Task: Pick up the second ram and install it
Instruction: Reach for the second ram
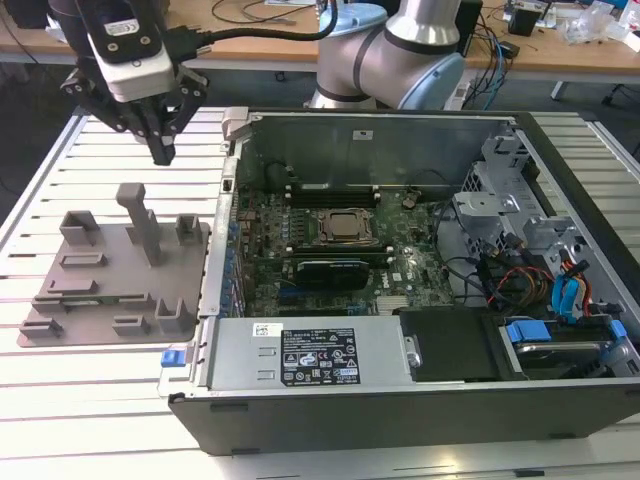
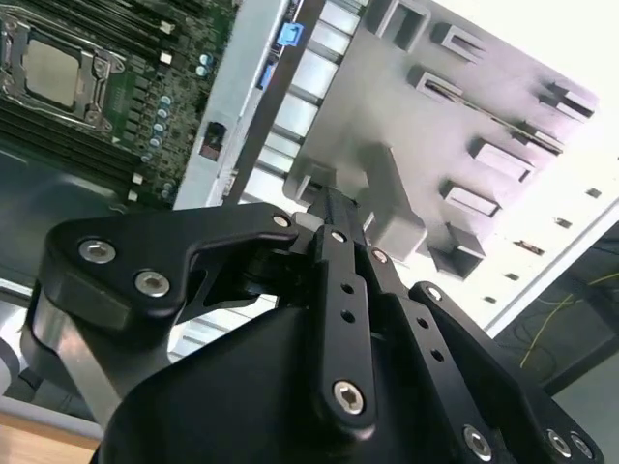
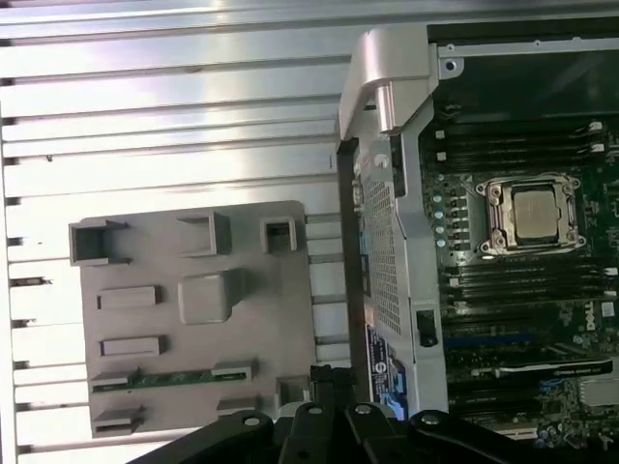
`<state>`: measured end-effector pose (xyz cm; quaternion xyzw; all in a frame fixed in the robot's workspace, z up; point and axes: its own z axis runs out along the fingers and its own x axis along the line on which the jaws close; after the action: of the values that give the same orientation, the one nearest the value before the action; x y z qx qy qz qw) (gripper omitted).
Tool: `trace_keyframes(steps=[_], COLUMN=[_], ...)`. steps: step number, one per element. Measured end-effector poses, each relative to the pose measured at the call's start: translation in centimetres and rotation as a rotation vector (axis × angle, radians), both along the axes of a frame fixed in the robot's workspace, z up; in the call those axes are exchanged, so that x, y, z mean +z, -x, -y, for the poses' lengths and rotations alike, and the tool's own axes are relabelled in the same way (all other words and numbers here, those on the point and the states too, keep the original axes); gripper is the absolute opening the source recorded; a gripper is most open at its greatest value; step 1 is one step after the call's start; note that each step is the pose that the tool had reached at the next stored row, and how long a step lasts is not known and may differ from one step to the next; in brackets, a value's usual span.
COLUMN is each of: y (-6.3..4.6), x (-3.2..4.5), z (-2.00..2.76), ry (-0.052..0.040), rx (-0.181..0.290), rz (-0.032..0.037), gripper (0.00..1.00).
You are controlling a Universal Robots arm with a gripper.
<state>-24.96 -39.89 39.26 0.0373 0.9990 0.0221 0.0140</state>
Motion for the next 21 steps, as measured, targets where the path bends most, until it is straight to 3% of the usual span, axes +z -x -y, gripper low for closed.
trace_keyframes(steps=[9,13,18,21], y=[4.4,7.3,9.6,11.8], x=[-0.32,-0.46,-0.56,-0.68], z=[0.00,0.00,0.00,0.00], ry=[0.0000,0.0000,-0.0001,0.0000], rx=[0.000,0.000,0.000,0.000], rz=[0.0000,0.0000,0.0001,0.0000], gripper=[0.10,0.10,0.10,0.10])
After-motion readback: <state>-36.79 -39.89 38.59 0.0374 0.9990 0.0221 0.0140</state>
